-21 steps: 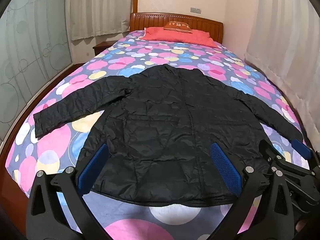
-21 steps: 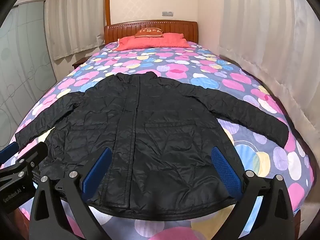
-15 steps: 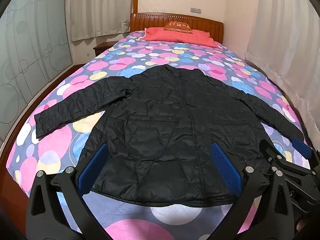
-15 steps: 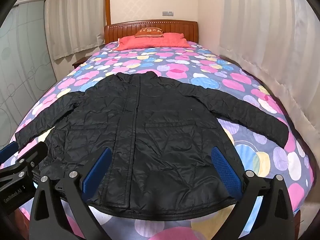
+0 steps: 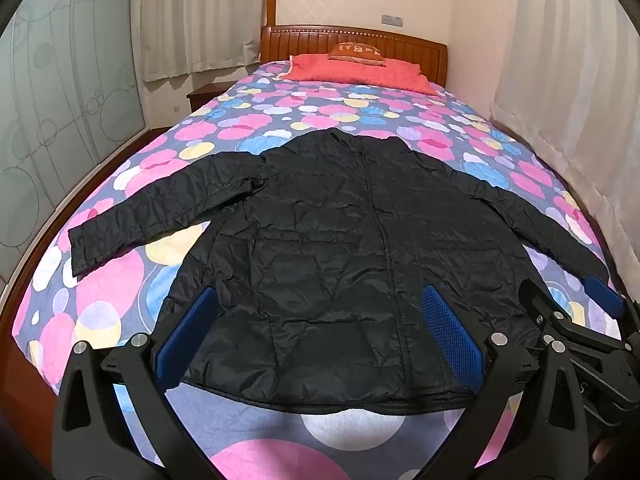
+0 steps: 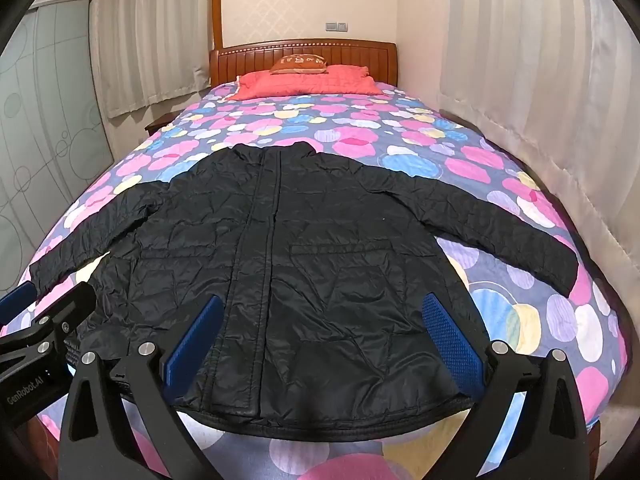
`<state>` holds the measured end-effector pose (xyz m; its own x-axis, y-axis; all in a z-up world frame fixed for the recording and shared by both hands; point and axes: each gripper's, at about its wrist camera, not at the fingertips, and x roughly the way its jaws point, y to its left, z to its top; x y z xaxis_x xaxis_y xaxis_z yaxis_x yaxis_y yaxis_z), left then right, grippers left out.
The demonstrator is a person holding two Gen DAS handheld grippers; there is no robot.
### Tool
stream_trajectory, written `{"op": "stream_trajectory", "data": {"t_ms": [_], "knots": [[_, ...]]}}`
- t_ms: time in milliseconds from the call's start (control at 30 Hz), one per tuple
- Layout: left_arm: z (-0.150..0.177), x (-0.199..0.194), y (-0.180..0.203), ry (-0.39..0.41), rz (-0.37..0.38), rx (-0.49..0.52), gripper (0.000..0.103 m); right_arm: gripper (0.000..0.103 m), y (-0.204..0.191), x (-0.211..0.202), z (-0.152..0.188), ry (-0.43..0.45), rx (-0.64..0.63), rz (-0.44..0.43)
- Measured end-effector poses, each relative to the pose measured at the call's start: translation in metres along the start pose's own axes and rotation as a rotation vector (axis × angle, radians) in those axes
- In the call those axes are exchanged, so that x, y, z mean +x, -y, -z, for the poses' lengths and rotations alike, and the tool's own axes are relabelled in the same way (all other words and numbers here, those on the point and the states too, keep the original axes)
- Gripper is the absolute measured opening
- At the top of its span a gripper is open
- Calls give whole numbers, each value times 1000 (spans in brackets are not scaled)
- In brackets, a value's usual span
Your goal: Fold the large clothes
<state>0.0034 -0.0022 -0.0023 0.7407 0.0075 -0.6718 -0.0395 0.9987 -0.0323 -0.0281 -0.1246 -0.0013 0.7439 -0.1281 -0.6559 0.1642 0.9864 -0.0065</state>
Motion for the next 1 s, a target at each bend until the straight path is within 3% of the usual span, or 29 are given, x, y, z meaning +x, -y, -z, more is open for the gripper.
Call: {"op": "stream_trajectory", "data": {"t_ms": [1000], "knots": [[8,4,-7,-3,-1,-1,101,99,-1,3,3,-5,-2,0]]}}
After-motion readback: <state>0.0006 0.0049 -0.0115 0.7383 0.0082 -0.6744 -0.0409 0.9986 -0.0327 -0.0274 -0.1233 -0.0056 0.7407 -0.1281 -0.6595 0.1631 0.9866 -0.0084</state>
